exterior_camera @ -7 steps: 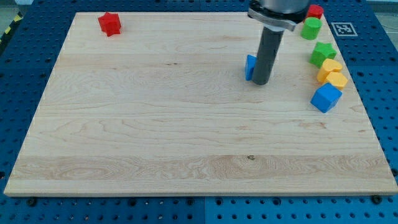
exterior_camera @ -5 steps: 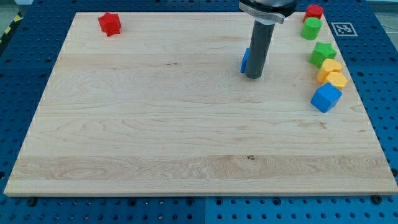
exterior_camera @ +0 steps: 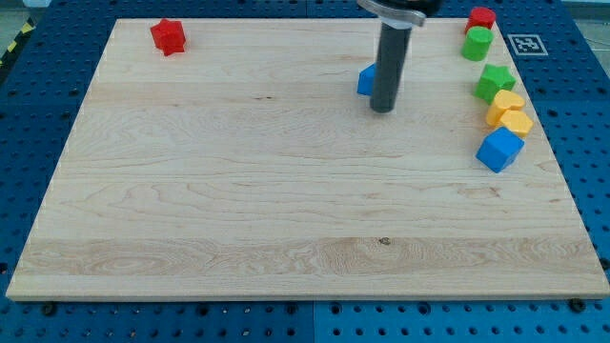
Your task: Slightly push the blue triangle to the left
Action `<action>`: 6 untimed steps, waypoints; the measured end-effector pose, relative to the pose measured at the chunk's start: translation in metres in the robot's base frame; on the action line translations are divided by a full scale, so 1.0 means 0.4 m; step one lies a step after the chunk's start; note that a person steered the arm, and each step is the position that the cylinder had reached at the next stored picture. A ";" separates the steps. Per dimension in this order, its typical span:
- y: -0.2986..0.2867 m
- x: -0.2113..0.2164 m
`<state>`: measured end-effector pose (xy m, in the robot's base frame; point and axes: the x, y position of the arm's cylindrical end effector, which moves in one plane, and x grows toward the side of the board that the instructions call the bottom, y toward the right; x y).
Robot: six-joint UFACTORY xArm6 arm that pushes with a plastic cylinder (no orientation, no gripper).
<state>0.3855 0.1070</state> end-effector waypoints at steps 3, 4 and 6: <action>-0.035 -0.129; -0.059 -0.130; -0.102 -0.130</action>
<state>0.3336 0.0663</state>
